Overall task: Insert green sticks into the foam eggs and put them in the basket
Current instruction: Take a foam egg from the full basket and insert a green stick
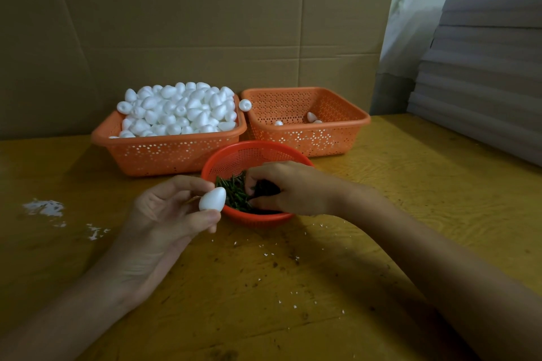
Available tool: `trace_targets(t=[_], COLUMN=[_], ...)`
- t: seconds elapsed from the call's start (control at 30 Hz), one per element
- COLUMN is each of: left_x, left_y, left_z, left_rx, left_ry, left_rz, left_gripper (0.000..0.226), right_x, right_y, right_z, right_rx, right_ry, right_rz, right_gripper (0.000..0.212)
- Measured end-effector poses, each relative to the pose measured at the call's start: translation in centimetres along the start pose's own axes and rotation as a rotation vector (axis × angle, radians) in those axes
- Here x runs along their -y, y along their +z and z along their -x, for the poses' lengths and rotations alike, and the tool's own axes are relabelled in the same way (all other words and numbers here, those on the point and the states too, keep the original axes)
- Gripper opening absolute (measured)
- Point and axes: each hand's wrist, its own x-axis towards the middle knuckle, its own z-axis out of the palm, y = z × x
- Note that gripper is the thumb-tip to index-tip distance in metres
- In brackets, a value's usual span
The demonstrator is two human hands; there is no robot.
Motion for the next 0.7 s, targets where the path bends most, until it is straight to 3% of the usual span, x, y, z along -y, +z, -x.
trace_targets(t=[0.2, 0.7], left_x=[-0.1, 0.0], left_y=[1.3, 1.0], left_z=[0.0, -0.4], left_rx=[-0.052, -0.062], left_ry=[-0.009, -0.02], left_rz=[0.217, 0.311], left_gripper=[0.061, 0.054], right_x=[-0.1, -0.1], right_y=[0.0, 0.0], right_z=[-0.1, -0.1], right_rx=[0.003, -0.004], right_ry=[-0.002, -0.001], right_rz=[0.002, -0.005], right_gripper=[0.012, 0.007])
